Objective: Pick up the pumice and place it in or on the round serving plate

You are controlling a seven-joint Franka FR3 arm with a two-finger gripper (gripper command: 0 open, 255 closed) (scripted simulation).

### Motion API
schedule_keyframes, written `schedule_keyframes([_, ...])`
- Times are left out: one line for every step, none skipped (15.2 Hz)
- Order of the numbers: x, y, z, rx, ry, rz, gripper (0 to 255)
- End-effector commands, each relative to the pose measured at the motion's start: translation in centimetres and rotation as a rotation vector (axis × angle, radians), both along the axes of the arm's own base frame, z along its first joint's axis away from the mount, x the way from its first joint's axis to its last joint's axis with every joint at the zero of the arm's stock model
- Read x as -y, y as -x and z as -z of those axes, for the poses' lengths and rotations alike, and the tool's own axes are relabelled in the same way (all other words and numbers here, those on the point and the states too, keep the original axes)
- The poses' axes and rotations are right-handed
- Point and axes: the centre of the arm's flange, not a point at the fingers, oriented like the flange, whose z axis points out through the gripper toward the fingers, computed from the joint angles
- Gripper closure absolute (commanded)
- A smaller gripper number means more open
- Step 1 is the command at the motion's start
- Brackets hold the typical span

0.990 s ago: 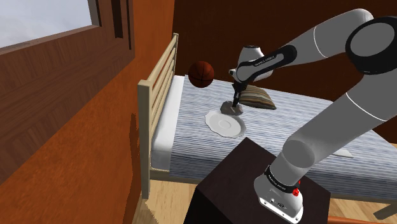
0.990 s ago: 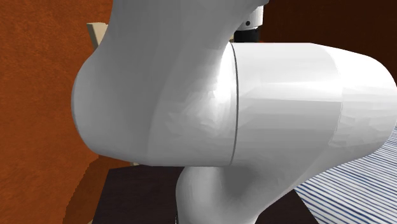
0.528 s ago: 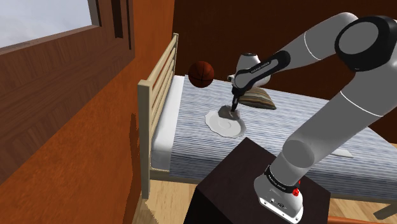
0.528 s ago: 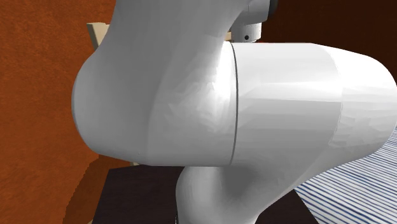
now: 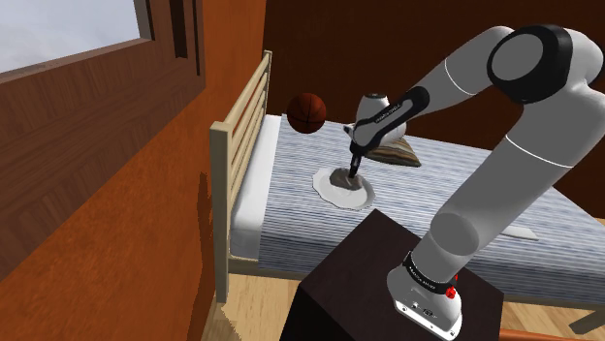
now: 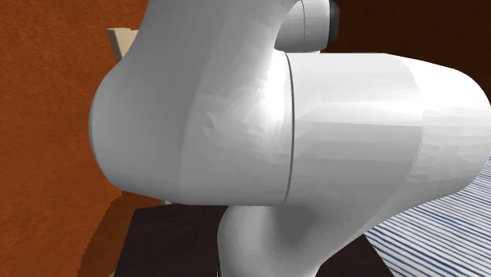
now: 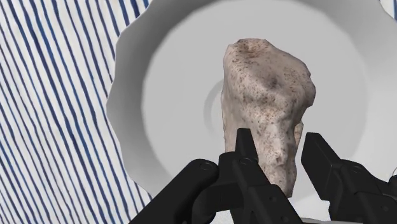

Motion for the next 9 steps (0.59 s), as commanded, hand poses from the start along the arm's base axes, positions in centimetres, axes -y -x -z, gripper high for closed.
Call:
schedule_keyframes([0.00,-0.01,1.06,0.001,0.000,0.000,255])
schedule_keyframes([0.00,-0.01,1.38,0.001,0.000,0.000,255])
schedule_keyframes([-0.01,0.00,1.38,0.001,0.000,0.000,255])
schedule_keyframes([-0.01,0.00,1.38,0.001,0.000,0.000,255])
schedule_keyframes([-0.01,-0.01,1.38,0.001,0.000,0.000,255])
schedule_keyframes([-0.01,-0.01,1.38,0.001,0.000,0.000,255])
schedule_keyframes([-0.01,-0.01,1.38,0.001,0.000,0.000,255])
schedule_keyframes([0.00,-0.01,1.38,0.001,0.000,0.000,255])
schedule_keyframes([-0.01,-0.01,1.38,0.001,0.000,0.000,255])
